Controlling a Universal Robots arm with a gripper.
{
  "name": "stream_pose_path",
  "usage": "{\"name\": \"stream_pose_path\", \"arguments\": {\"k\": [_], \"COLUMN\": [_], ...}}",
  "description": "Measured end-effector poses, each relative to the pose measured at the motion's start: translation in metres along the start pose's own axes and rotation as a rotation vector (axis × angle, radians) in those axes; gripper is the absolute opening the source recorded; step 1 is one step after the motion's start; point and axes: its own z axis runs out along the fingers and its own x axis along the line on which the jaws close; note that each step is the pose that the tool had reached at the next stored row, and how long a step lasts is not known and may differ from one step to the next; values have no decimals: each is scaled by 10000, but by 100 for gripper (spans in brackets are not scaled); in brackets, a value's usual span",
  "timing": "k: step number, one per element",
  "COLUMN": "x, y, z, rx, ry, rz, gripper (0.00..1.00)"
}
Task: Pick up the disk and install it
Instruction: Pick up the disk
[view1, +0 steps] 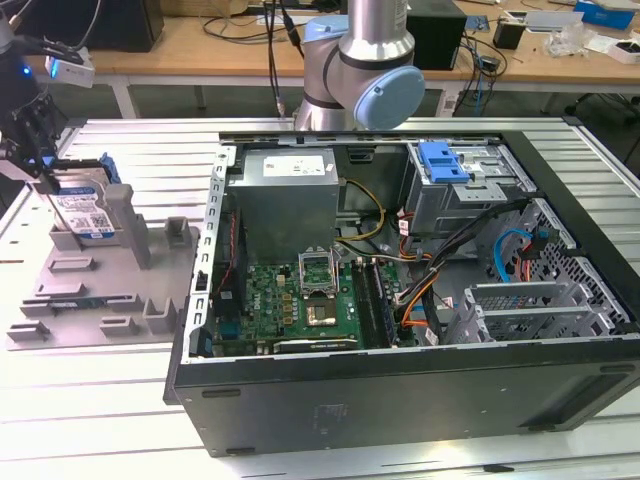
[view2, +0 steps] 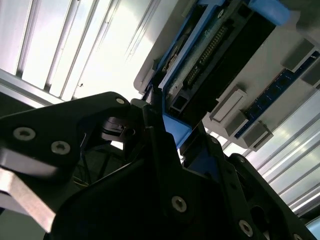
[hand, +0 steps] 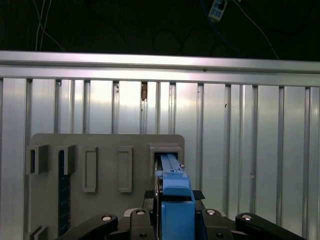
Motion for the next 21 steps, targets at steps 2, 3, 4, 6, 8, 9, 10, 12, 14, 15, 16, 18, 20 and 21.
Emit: {"name": "stream_pose_path", "arguments": {"k": [2, 3, 4, 6, 8, 9, 10, 12, 14, 15, 16, 18, 20, 21], "x": [0, 0, 0, 1, 1, 0, 0, 0, -1, -1, -1, -2, -3, -4], "y": [0, 0, 0, 0, 0, 0, 1, 1, 1, 1, 1, 2, 3, 3], "z": [0, 0, 0, 0, -1, -13, -26, -40, -53, -60, -71, -111, -154, -182], "rx": [0, -1, -1, 0, 3, 5, 0, 1, 1, 1, 0, 1, 0, 0], "ry": [0, 0, 0, 0, -1, -2, 0, 0, 0, 0, 0, 0, 0, 0], "rz": [0, 0, 0, 0, 0, 0, 0, 0, 0, 0, 0, 0, 0, 0], "gripper": [37, 37, 37, 37, 37, 37, 37, 37, 37, 37, 37, 37, 37, 37]}}
